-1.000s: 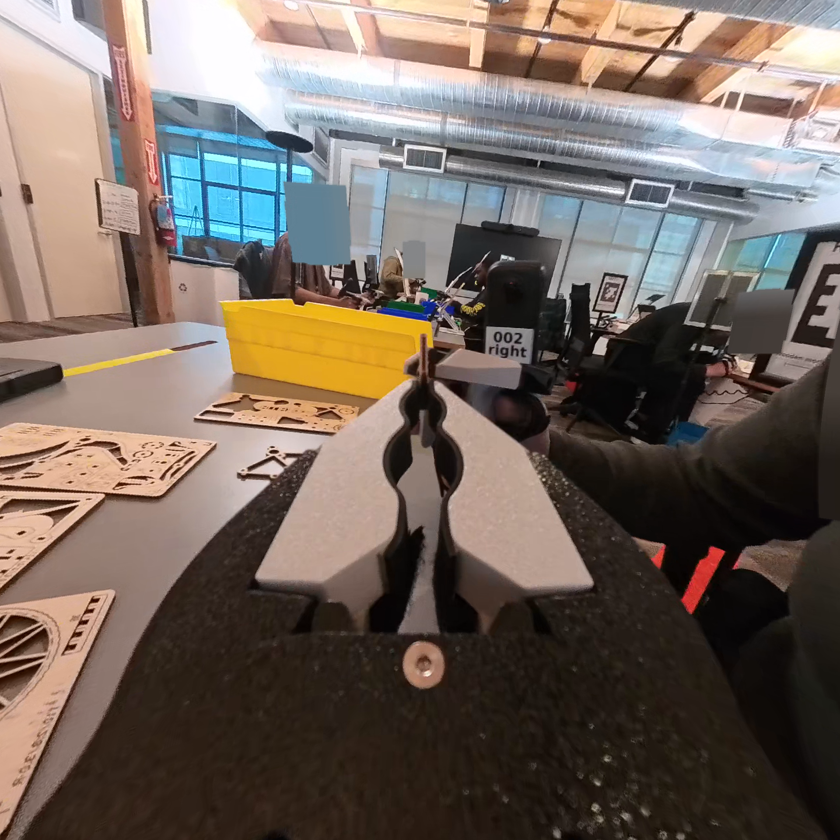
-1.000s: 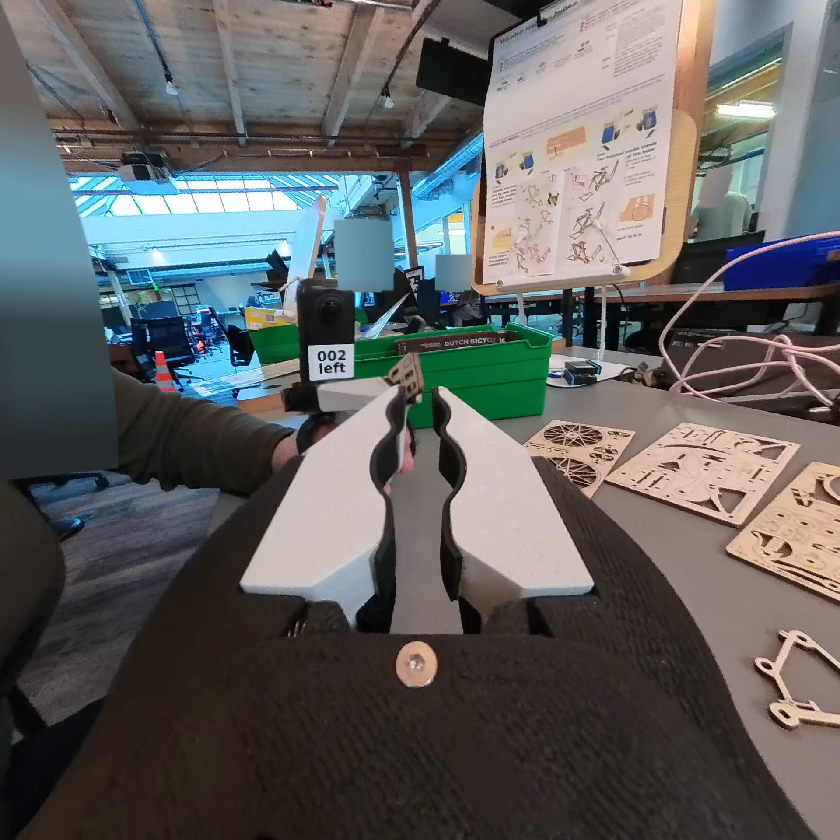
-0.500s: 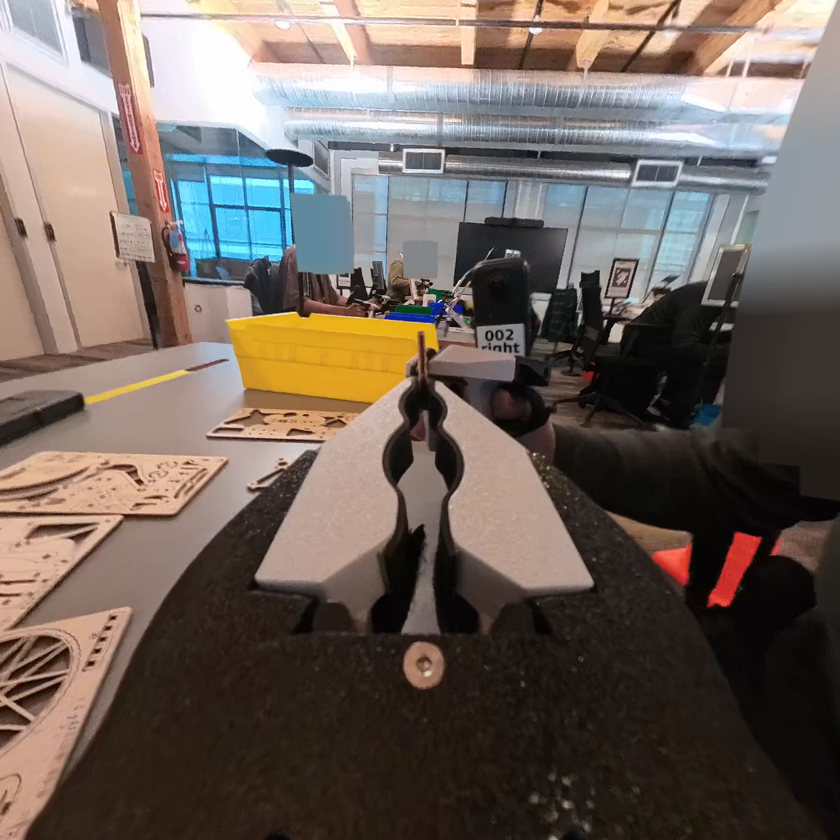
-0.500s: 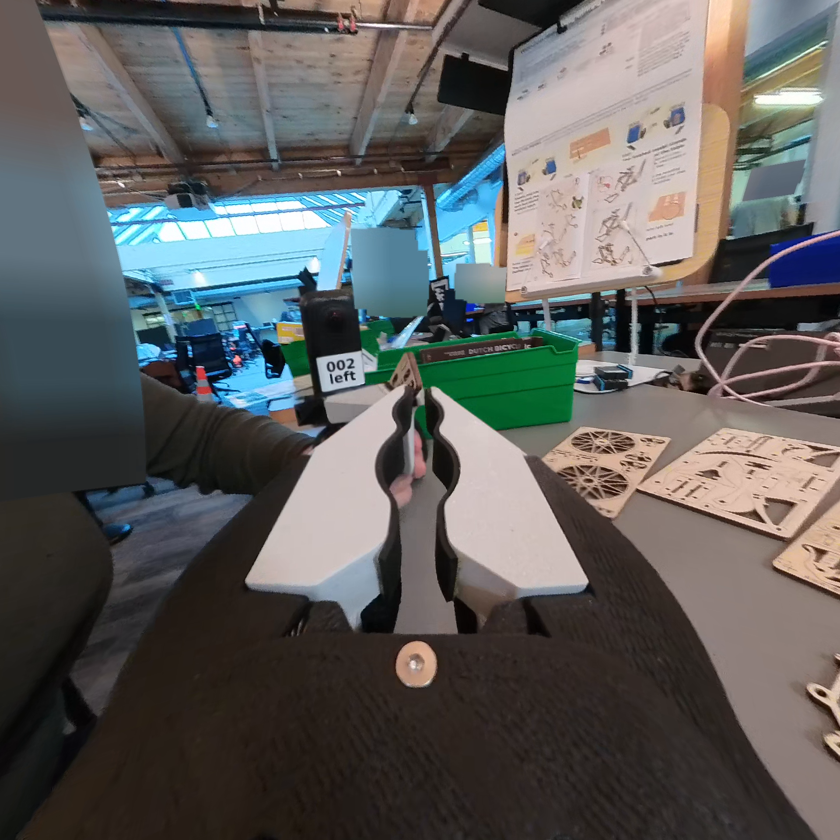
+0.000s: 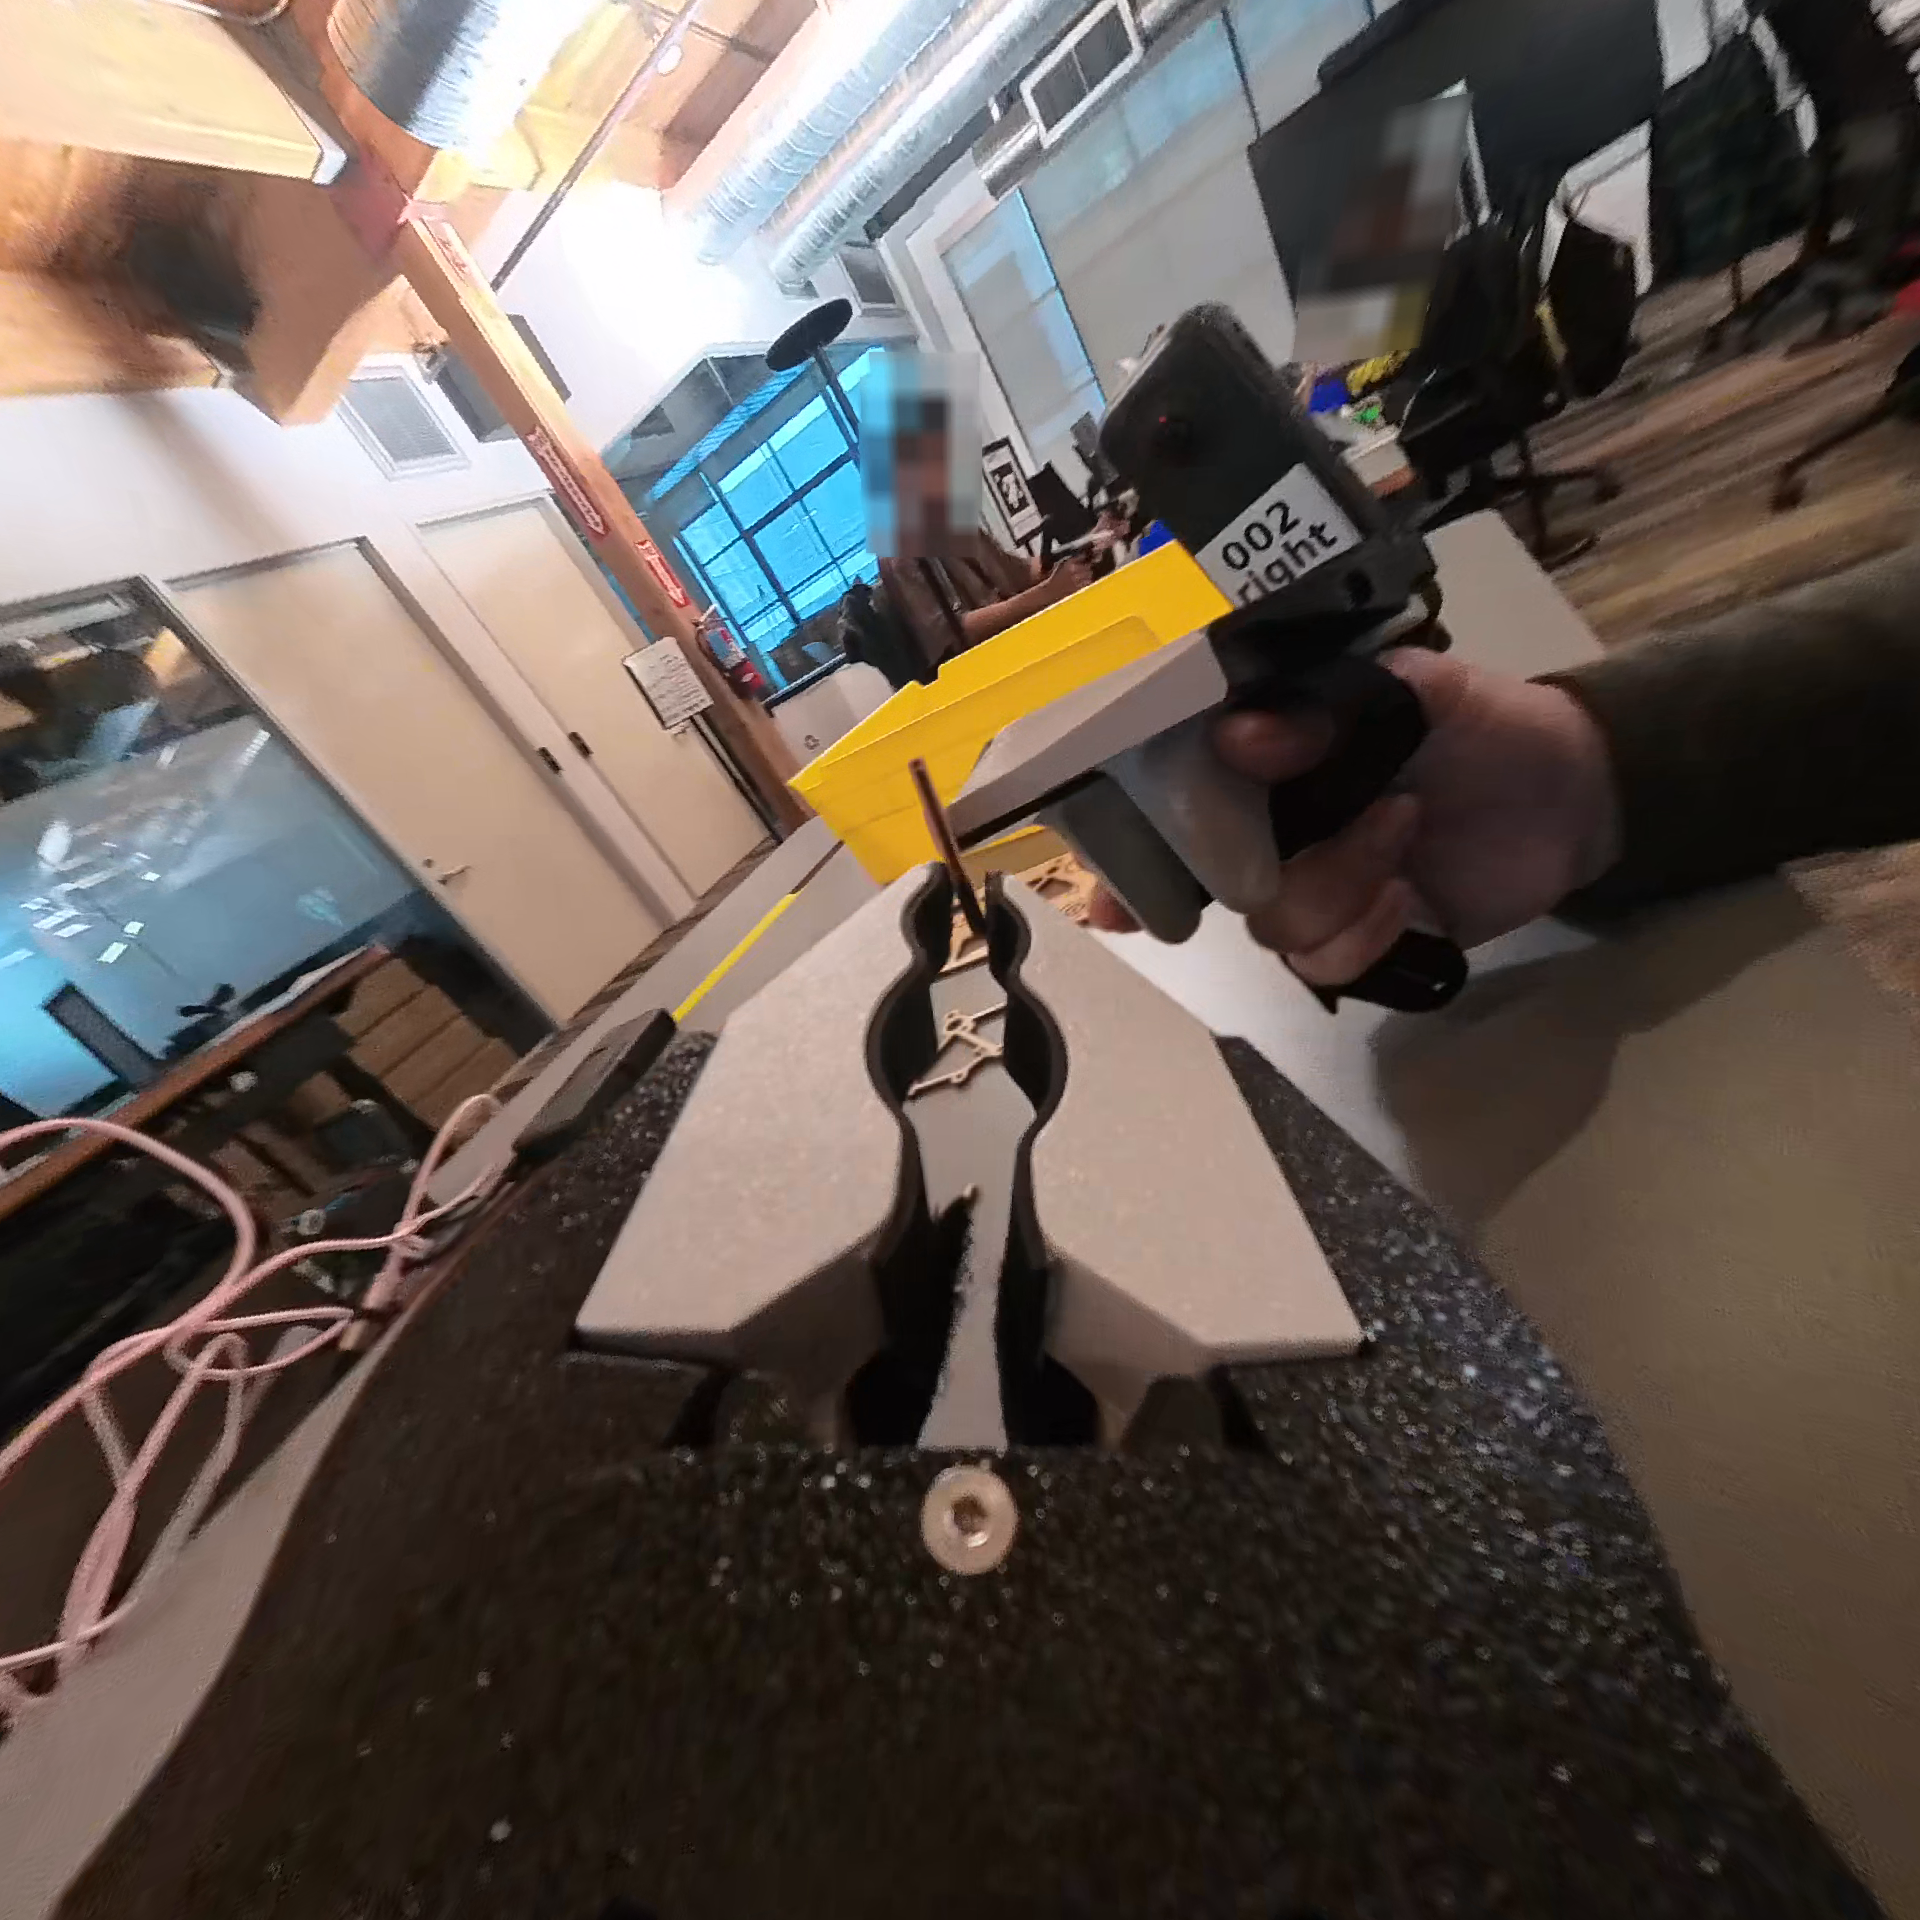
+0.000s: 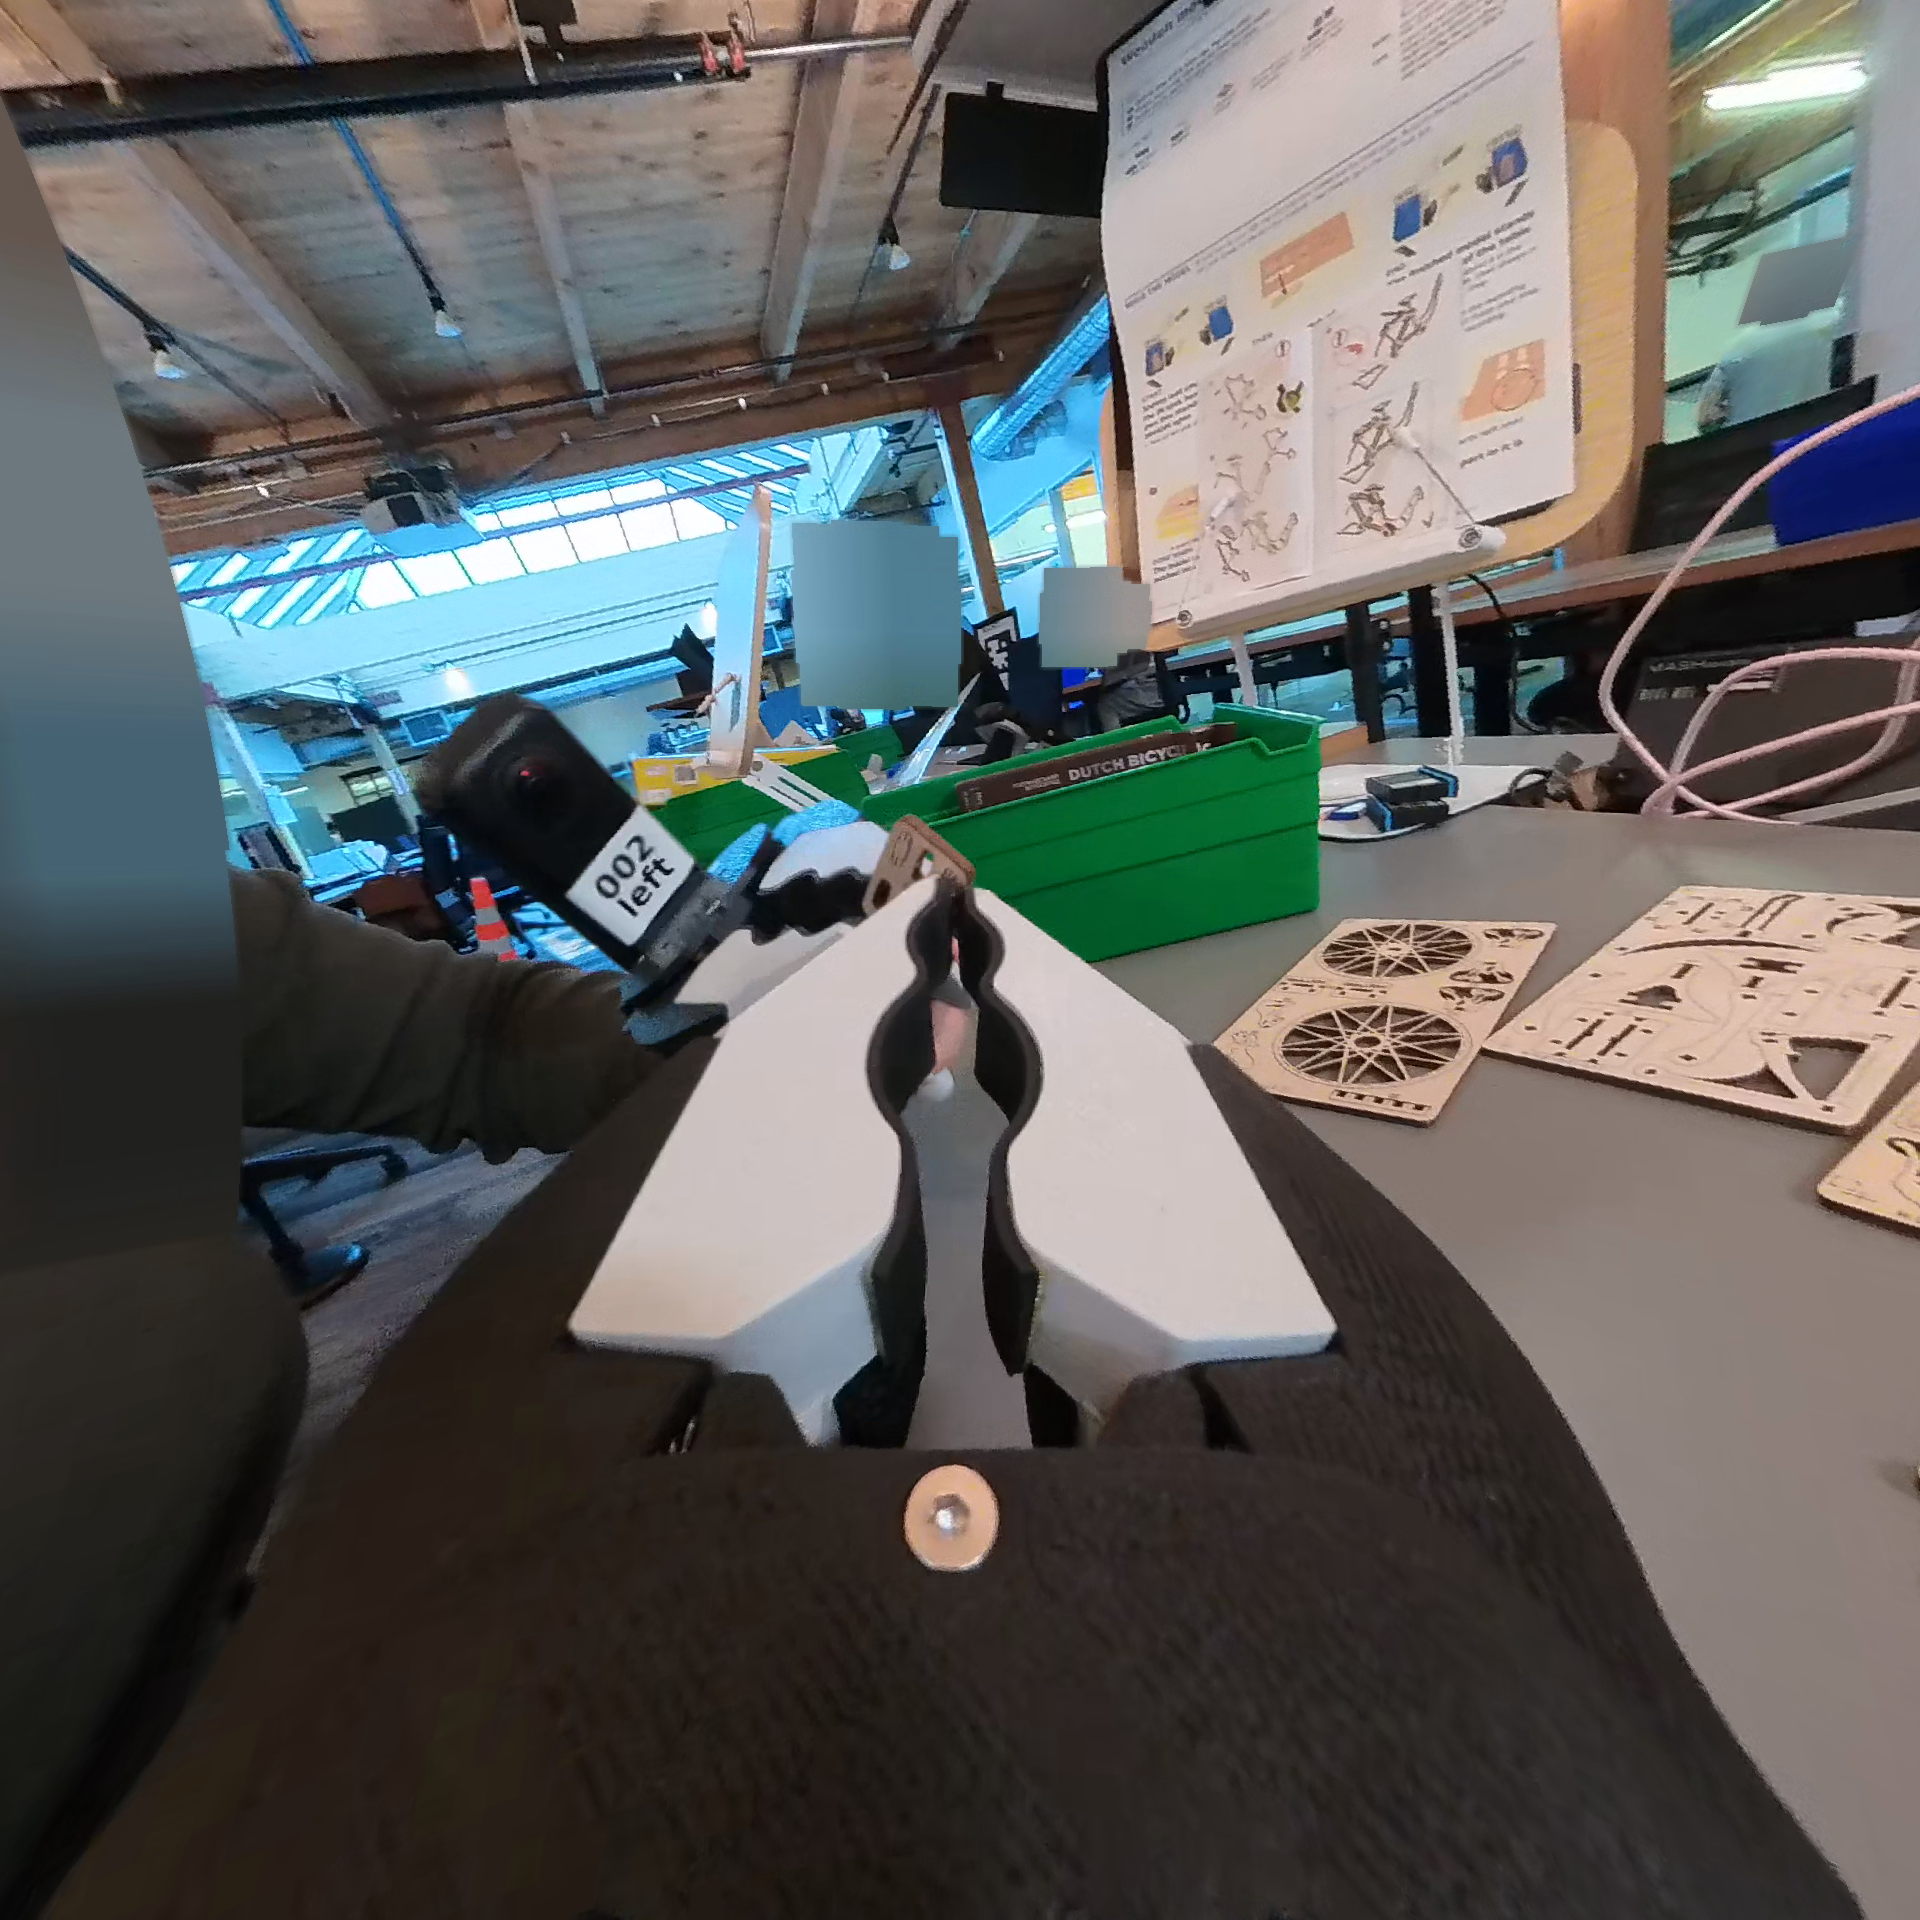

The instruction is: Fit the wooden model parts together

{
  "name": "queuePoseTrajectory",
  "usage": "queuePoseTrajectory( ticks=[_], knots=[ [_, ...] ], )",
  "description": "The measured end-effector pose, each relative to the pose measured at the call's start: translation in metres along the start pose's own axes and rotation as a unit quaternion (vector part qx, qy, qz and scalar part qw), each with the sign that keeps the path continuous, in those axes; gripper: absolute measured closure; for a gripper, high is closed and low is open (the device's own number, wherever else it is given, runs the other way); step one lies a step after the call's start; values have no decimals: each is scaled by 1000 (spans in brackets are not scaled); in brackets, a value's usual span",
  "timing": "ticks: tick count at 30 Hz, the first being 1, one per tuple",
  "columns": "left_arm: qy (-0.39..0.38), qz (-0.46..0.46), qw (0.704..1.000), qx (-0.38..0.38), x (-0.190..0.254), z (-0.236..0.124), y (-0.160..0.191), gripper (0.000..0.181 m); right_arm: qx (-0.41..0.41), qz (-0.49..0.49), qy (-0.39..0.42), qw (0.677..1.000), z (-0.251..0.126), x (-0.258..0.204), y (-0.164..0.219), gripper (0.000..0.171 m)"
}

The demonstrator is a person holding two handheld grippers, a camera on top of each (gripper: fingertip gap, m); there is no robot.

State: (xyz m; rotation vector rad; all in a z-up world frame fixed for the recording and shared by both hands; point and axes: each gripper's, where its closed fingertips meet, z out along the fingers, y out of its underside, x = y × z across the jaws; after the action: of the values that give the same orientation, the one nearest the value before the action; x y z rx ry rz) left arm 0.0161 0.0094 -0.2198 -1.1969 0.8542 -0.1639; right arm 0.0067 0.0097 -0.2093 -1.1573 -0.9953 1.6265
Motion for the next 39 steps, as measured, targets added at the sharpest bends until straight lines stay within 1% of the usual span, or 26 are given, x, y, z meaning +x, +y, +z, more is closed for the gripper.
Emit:
queuePoseTrajectory(
  ticks=[4, 8, 13, 15, 18, 20, 24, 25, 27, 30, 31, 34, 39],
  knots=[
    [-27, 85, 995, -34, -2, 2, 7, 175, -9, -3, 27, 1000, 0, 7, 4, 171],
    [-51, 184, 979, -66, -4, 2, 13, 175, -18, -12, 43, 999, 0, 12, 7, 171],
    [-81, 305, 946, -79, -10, -1, 11, 179, -22, -52, 50, 997, 2, 12, 8, 171],
    [-87, 347, 931, -74, -11, -4, 9, 181, -27, -81, 54, 995, 3, 11, 9, 171],
    [-90, 404, 907, -73, -10, -6, 8, 180, -35, -95, 55, 993, 5, 10, 12, 171],
    [-90, 426, 897, -74, -10, -6, 9, 181, -36, -100, 58, 993, 6, 10, 13, 171],
    [-73, 420, 901, -79, -11, -8, 16, 181, -50, -116, 80, 989, 6, 17, 17, 171],
    [-72, 430, 896, -86, -13, -8, 20, 181, -52, -120, 92, 987, 5, 20, 17, 171],
    [-61, 478, 871, -97, -15, -11, 28, 181, -45, -135, 119, 983, -1, 29, 11, 166],
    [-38, 551, 828, -98, -12, -13, 43, 181, -16, -187, 159, 969, -14, 35, -7, 162],
    [-34, 562, 819, -105, -13, -13, 48, 181, -9, -210, 169, 963, -17, 35, -12, 162],
    [-28, 571, 812, -118, -15, -13, 56, 181, -11, -287, 184, 940, -18, 31, -17, 162],
    [-28, 577, 807, -119, -14, -14, 56, 181, -69, -411, 168, 893, -6, 17, 3, 162]
  ],
)
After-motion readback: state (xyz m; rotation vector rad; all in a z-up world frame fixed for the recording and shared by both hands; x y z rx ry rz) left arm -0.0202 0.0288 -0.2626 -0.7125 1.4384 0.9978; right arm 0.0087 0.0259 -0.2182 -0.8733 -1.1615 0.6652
